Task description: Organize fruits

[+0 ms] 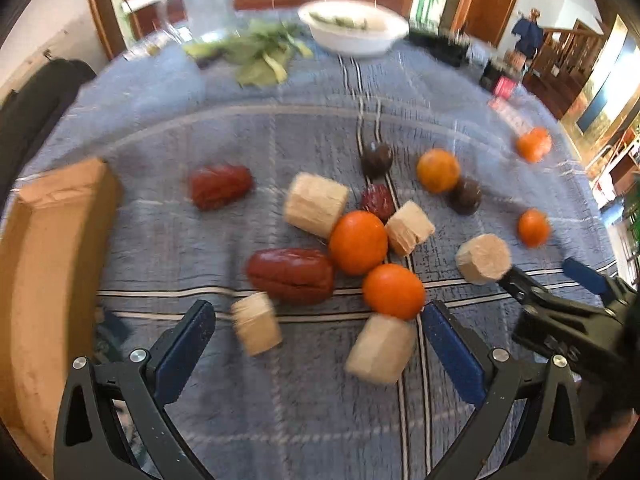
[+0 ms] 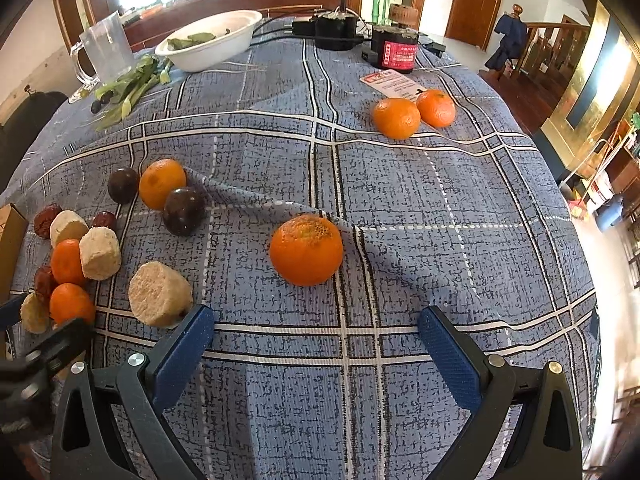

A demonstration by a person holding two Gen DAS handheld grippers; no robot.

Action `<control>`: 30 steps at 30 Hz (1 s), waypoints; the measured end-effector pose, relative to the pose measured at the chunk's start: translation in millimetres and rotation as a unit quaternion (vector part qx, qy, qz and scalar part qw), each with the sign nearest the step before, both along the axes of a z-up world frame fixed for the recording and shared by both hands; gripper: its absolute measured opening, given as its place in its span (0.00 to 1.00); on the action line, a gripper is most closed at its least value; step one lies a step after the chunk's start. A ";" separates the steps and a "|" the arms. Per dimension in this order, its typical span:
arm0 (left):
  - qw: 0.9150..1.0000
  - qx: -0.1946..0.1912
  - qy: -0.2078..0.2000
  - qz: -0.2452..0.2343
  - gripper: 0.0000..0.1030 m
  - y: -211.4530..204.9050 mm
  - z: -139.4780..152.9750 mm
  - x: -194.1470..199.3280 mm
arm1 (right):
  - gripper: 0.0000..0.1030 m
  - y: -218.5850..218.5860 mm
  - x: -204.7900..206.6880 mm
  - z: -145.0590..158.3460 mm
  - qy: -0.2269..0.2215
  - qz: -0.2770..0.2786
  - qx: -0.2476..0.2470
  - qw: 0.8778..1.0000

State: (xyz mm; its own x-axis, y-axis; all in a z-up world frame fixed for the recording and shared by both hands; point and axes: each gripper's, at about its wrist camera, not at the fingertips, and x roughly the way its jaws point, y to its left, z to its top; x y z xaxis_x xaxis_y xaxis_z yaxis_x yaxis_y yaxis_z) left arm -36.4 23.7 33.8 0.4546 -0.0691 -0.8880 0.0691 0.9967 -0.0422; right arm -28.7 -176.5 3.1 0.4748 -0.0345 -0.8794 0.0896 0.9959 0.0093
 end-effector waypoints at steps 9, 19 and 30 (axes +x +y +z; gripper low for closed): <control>0.995 -0.029 -0.093 0.034 1.00 36.4 76.4 -33.6 | 0.96 7.3 -5.8 14.0 -0.007 -0.010 -0.033 0.999; 0.993 0.040 -0.104 0.041 1.00 49.2 97.2 -44.2 | 0.99 45.5 -74.5 96.9 -0.195 -0.017 -0.063 0.979; 0.991 0.069 -0.113 0.029 1.00 55.6 101.9 -50.9 | 0.99 65.9 -70.9 93.7 -0.151 0.002 -0.024 0.988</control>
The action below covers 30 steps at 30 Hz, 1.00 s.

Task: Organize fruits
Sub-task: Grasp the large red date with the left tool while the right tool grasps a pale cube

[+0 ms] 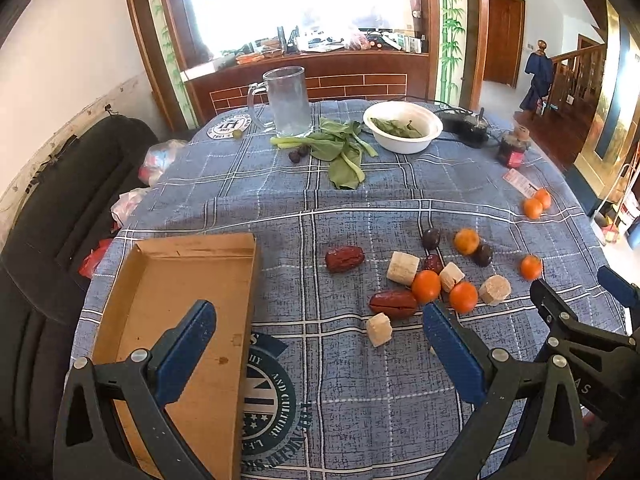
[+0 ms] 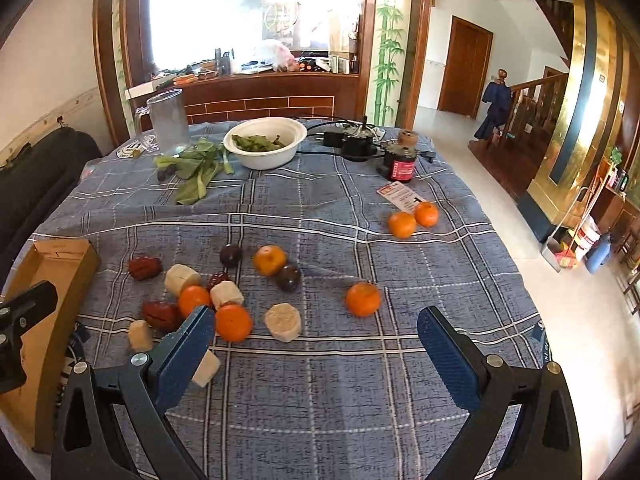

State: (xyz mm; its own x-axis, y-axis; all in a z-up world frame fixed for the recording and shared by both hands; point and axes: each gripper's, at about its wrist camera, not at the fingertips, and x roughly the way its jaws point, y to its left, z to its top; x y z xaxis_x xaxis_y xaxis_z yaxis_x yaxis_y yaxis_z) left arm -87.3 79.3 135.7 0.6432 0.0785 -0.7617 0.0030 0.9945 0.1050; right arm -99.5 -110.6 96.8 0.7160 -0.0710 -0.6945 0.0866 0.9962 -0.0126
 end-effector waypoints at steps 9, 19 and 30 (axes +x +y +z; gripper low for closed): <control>1.000 0.014 0.010 -0.005 1.00 3.6 -10.1 7.6 | 0.99 1.8 3.1 -5.0 0.012 -0.003 0.012 1.000; 0.996 -0.053 0.065 0.016 1.00 34.3 -37.5 36.2 | 0.99 -9.9 10.7 -22.6 0.046 0.005 0.042 0.998; 0.988 -0.100 0.101 -0.065 0.94 10.5 -63.3 62.6 | 0.94 -33.7 17.4 -44.2 0.082 0.015 0.073 0.994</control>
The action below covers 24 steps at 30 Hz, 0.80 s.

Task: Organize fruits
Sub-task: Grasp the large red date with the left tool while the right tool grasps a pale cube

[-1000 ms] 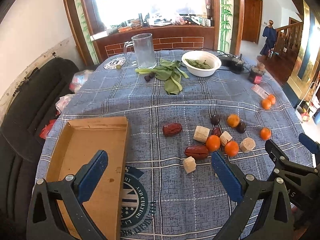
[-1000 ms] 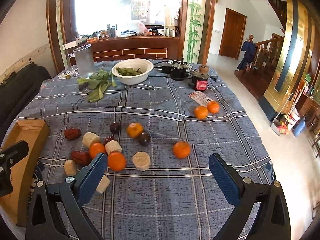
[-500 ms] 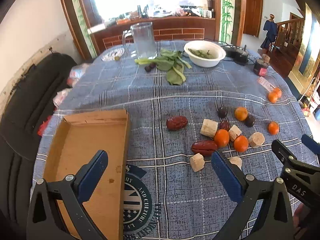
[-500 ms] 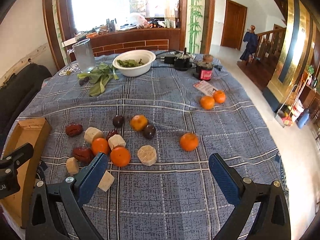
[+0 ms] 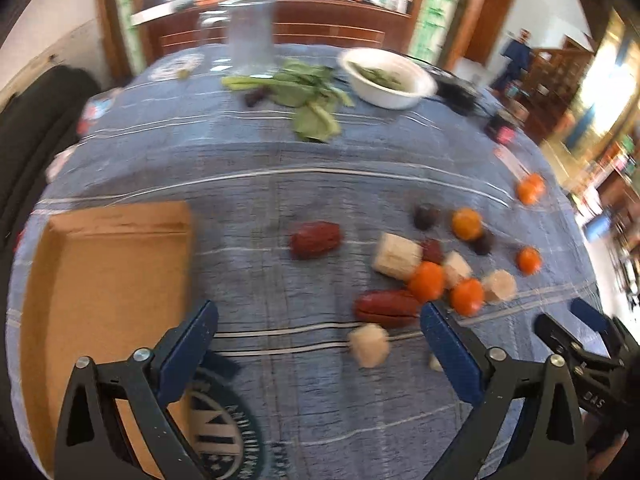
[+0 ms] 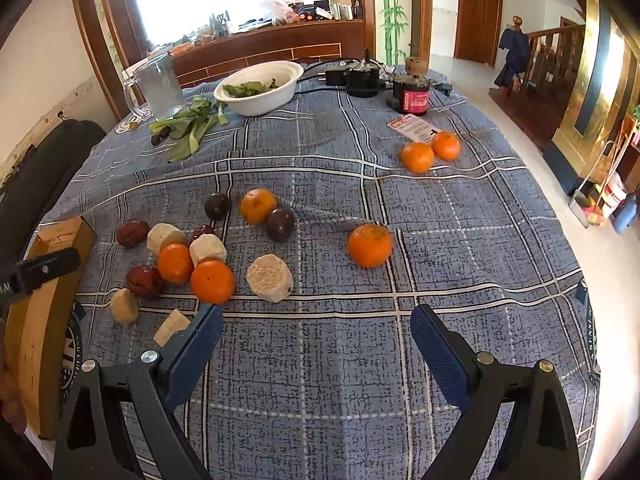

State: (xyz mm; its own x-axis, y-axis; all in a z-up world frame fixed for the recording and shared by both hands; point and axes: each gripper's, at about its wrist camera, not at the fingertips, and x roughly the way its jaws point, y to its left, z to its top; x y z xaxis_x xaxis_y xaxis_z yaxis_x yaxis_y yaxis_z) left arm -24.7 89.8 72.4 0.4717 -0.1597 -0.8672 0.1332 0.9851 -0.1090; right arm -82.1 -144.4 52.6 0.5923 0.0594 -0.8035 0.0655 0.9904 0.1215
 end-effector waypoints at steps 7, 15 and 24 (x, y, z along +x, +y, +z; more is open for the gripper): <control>0.998 -0.012 0.027 -0.061 0.70 -26.9 -14.5 3.3 | 0.91 8.9 3.1 -2.3 0.004 0.064 0.047 0.997; 0.998 -0.002 0.035 -0.058 0.67 -20.5 -18.1 12.2 | 0.77 49.1 10.7 -11.1 0.017 0.156 0.069 0.985; 0.995 0.010 0.051 -0.083 0.67 -25.6 -29.5 19.0 | 0.41 92.2 27.3 -42.2 0.052 0.213 0.069 0.973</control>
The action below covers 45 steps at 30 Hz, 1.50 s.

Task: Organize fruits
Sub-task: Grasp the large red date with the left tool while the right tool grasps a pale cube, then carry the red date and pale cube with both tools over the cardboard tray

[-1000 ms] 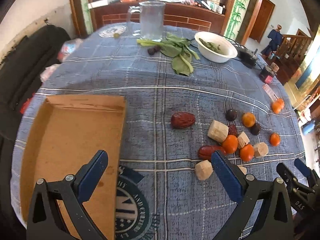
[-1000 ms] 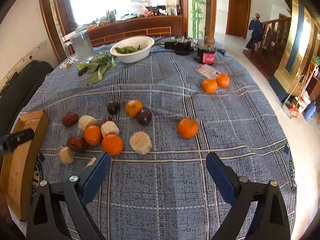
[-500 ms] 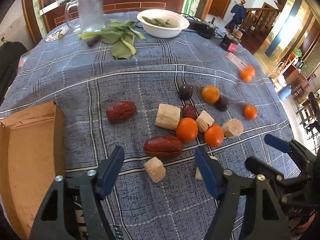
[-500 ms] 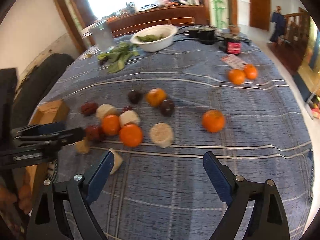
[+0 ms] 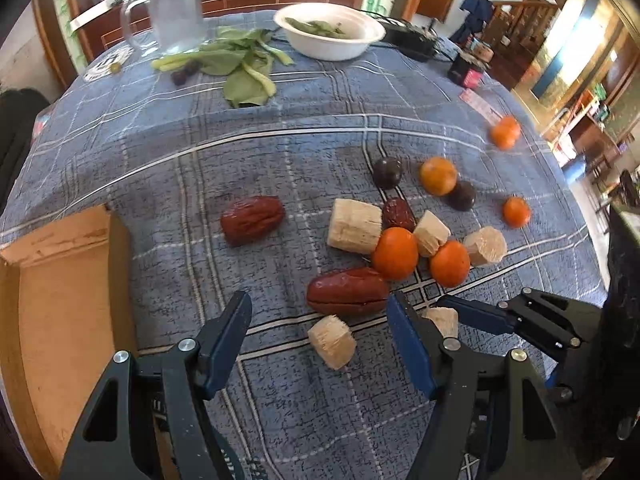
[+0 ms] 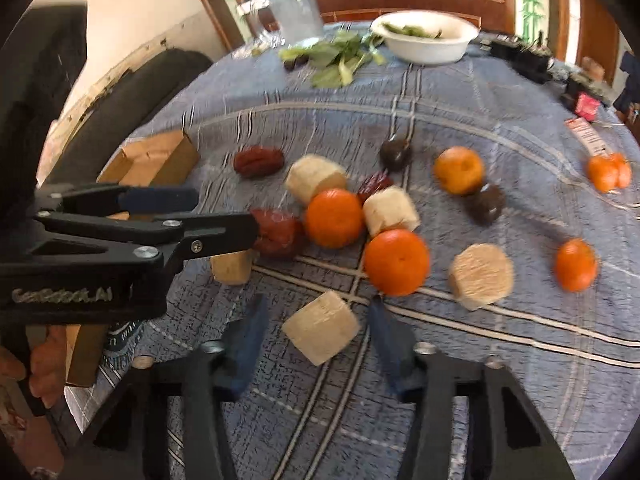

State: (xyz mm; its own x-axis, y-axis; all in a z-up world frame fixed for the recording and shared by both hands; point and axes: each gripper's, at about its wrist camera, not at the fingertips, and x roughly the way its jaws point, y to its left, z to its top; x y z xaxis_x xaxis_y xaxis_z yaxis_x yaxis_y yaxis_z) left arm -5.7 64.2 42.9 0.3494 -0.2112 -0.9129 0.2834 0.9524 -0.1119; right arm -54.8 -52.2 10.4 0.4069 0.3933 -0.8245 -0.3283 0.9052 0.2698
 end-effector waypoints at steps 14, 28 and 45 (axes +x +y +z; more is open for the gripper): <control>0.998 0.045 0.011 -0.049 0.54 -36.6 -25.6 5.7 | 0.40 -32.5 -15.3 0.7 0.018 -0.036 0.011 0.999; 0.998 -0.034 -0.034 0.040 0.47 20.1 38.3 -24.8 | 0.40 -12.2 -31.1 27.6 -0.003 -0.022 0.016 1.000; 0.965 0.080 -0.024 0.250 0.47 238.3 31.0 -95.7 | 0.41 180.7 -36.5 70.4 -0.009 0.159 0.045 0.986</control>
